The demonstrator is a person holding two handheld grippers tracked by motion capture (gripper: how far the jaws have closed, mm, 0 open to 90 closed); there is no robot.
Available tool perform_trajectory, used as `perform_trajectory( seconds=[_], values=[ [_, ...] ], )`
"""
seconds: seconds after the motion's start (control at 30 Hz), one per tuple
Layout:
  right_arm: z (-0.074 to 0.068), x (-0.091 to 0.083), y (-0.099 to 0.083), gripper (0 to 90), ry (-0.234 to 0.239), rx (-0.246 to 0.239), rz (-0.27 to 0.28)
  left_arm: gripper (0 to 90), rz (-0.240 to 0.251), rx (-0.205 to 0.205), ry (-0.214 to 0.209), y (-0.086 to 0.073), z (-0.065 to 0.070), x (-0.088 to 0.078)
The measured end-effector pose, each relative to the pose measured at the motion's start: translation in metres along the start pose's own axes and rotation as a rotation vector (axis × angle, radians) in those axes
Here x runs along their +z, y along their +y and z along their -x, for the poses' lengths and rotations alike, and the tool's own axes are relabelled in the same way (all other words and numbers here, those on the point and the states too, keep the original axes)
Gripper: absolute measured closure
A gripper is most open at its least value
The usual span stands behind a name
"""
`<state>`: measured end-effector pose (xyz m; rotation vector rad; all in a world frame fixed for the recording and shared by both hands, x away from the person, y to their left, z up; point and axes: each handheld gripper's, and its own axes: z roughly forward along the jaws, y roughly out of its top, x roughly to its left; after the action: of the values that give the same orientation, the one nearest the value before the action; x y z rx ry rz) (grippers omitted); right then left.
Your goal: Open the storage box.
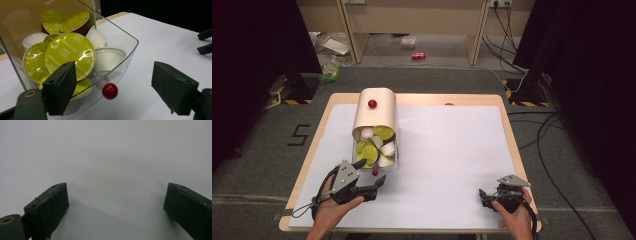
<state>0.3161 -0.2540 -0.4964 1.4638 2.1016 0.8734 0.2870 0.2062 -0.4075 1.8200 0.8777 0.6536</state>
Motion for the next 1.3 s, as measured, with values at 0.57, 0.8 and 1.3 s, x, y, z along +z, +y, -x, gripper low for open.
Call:
perform_trajectory(
  seconds=[0.57, 0.8, 1.3],
  values=[
    [0.0, 0.0, 0.0, 6.2, 0.0, -0.003, 0.001, 20.8, -0.001, -0.02, -0.003, -0.001, 0.001, 0.0],
    [0.0, 0.0, 0.0, 6.2, 0.001, -0.002, 0.001, 20.8, 0.009, -0.021, 0.0, 0.002, 0.0, -0.001],
    [0.0, 0.0, 0.0, 6.0, 0.002, 0.0, 0.001, 20.5, 0.041, -0.044, 0.053, 0.011, -0.015, -0.002]
  ],
)
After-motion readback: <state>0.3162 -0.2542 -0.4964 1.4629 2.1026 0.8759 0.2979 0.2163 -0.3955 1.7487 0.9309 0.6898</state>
